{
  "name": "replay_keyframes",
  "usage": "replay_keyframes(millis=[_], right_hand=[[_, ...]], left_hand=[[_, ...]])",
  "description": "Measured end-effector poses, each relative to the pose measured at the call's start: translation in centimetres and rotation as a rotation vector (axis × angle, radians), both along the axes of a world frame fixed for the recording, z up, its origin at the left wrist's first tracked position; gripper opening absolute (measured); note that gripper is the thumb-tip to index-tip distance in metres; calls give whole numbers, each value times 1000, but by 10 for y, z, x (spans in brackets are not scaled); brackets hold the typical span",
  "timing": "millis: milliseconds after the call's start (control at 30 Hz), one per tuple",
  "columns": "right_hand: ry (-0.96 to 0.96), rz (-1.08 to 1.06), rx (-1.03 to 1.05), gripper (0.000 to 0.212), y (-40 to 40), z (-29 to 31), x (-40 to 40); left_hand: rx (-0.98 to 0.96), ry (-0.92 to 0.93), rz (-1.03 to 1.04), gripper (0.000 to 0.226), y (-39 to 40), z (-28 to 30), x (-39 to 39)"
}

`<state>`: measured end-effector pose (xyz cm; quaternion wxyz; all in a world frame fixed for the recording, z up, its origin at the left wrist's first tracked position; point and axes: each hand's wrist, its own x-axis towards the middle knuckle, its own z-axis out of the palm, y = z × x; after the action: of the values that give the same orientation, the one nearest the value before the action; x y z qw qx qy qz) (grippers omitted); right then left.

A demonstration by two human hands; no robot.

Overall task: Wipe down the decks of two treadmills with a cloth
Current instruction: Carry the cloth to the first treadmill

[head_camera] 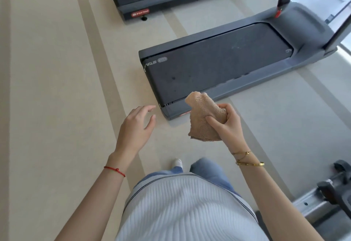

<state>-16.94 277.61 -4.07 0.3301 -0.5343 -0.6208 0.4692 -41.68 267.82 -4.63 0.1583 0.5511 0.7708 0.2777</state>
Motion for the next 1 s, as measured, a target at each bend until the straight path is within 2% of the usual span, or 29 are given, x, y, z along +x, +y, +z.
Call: replay_keyframes(millis=[300,667,833,1000], right_hand=[[1,84,-59,26,152,-28,-18],[-116,298,-153,26,432,-74,-27],[-151,346,-155,27,529,-120,-57],[-154,376,-181,27,595,-205,-100]], left_hand=[[-52,-20,63,31,144,-21,-7],[-64,-29,340,30,367,-78,-4],[-75,-22,391,34,443,-130,-22],[-90,8,408,34,499,-212,-51]])
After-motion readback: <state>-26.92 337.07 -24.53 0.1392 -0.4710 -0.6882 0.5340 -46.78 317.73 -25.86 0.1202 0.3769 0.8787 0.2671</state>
